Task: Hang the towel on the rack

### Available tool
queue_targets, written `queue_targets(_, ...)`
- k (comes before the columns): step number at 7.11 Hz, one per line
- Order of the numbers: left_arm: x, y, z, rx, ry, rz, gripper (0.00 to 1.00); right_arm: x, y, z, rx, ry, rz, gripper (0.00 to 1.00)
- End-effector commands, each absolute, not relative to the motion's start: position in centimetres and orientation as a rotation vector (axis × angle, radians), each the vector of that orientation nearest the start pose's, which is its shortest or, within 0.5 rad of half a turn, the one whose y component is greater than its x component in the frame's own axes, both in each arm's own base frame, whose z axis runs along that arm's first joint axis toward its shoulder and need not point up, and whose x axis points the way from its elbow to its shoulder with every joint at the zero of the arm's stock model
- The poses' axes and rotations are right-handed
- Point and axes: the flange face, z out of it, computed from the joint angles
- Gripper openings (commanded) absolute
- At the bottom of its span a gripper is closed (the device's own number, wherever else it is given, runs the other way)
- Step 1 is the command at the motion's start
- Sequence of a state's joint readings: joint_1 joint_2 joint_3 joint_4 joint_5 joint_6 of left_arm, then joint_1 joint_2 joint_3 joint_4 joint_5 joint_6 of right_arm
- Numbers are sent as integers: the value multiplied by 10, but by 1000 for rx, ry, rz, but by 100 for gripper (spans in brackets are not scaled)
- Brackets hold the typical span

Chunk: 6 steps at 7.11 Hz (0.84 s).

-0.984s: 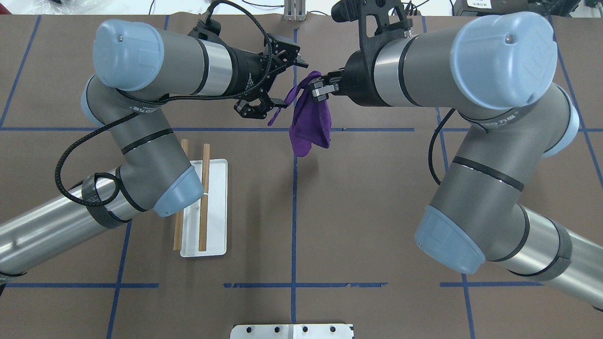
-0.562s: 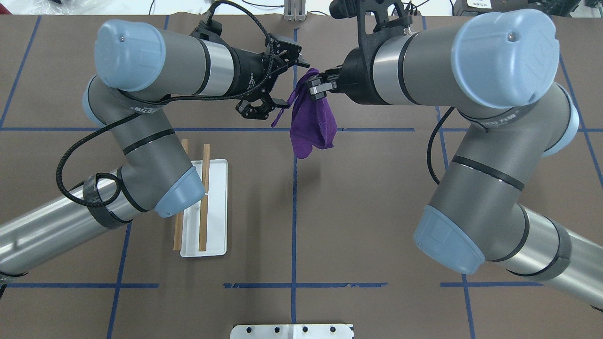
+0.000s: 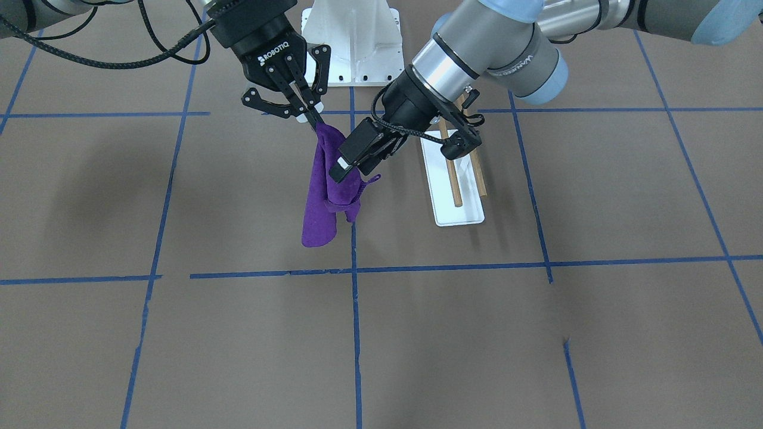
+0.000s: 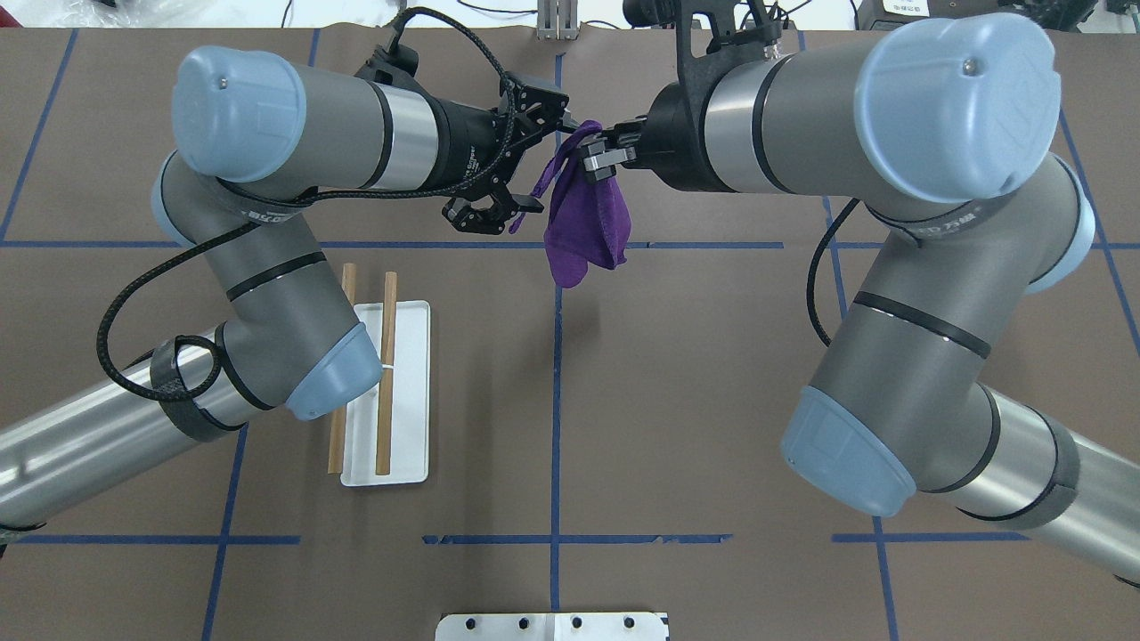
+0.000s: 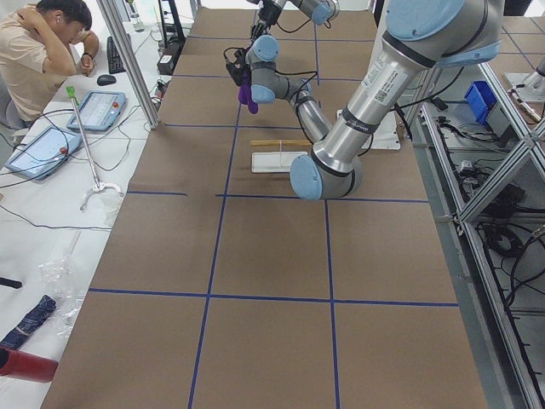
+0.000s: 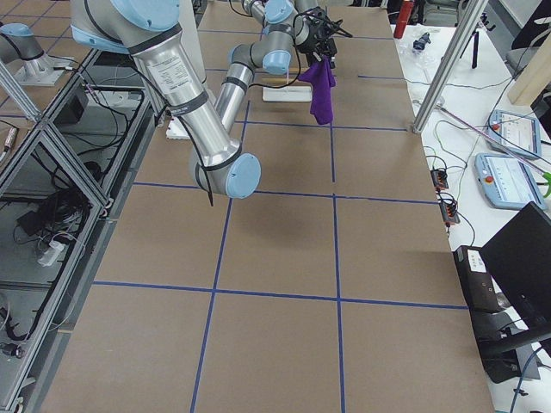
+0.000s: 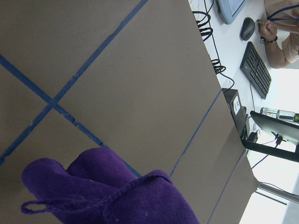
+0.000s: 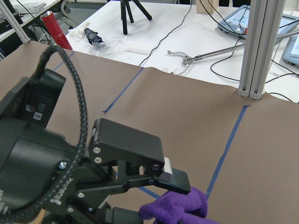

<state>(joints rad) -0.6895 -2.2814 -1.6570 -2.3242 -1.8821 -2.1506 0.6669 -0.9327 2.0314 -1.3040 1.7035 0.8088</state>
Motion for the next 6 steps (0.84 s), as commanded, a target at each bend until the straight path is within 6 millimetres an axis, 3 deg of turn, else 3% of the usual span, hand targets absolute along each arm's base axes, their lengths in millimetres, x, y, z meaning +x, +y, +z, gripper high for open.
queue_targets(1,438,-489,106,-174,1593,-759,88,-356,-434,77,812,-1104,-170,0)
queue_targets(2,438,-490,108,-175,1590,-763,69,-356,-434,77,812,-1104,-170,0)
queue_targets(3,437,-489,109,-160,1591,-748,26,-356,-434,78,811,-1103,-170,0)
queue_targets(6,435,-490,119,-119,1584,-713,24,-354,-434,80,809,-1100,-168,0)
